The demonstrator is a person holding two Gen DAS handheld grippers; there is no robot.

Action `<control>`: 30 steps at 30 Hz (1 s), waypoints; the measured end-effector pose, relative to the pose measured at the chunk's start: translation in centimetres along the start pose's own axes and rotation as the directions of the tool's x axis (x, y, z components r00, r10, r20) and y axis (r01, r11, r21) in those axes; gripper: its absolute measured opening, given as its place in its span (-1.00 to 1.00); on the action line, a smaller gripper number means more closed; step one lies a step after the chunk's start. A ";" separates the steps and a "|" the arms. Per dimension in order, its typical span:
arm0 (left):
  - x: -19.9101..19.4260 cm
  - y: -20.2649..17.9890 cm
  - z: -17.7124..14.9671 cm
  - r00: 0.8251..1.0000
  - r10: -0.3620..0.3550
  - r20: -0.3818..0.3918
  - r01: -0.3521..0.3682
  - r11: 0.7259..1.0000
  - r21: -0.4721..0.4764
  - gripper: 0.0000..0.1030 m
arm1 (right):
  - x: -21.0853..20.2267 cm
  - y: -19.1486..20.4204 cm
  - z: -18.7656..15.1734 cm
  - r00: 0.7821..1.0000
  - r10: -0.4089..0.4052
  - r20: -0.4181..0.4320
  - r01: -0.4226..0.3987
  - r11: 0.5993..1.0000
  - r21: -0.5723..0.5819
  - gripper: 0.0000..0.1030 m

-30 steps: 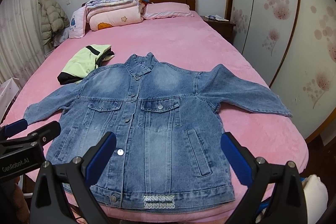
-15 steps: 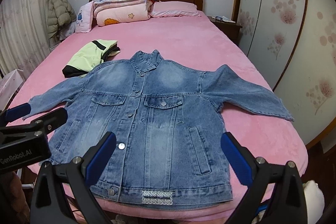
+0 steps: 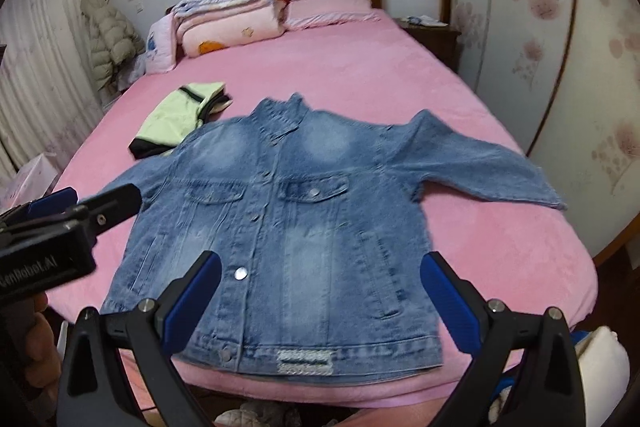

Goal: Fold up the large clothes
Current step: 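Grasp the denim jacket sleeve cuff with the right gripper and lift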

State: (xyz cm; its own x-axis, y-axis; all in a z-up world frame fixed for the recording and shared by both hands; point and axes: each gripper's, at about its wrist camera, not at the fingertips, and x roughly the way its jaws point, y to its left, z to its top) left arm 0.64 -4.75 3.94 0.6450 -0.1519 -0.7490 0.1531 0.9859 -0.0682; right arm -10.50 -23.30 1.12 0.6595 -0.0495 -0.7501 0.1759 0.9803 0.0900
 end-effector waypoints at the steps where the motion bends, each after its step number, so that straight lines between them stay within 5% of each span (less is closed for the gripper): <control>1: -0.3 -0.4 0.6 1.000 -0.015 0.015 0.015 1.000 0.001 0.99 | -0.4 -0.4 0.2 1.000 -0.010 0.015 0.010 1.000 0.005 0.95; 10: -2.5 -3.5 5.0 0.989 -0.058 0.139 0.053 0.998 0.037 0.99 | -4.5 -4.5 3.1 0.977 -0.119 0.178 0.113 0.993 0.044 0.95; 16: -4.2 -6.0 9.3 0.965 -0.087 0.246 0.074 0.995 0.063 0.99 | -7.0 -8.8 5.9 0.925 -0.246 0.291 0.233 0.969 0.078 0.95; 23: -3.2 -11.9 14.3 0.942 -0.116 0.315 0.070 0.986 0.155 0.99 | -8.4 -16.3 9.8 0.882 -0.357 0.306 0.323 0.933 0.158 0.94; 27: 0.5 -16.9 16.3 0.953 -0.145 0.267 0.083 0.969 0.231 0.99 | -7.1 -21.8 10.9 0.890 -0.374 0.261 0.308 0.915 0.260 0.94; 30: 4.9 -21.4 16.8 0.957 -0.209 0.201 0.142 0.942 0.303 0.99 | -4.8 -26.0 11.2 0.923 -0.322 0.212 0.248 0.917 0.313 0.94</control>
State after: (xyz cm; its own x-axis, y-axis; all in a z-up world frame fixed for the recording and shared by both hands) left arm 13.09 -27.81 12.83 0.7356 -0.3653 -0.5705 0.4626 0.8861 0.0291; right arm -10.01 -50.66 9.74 0.7069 -0.4015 -0.5824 0.5534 0.8267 0.1018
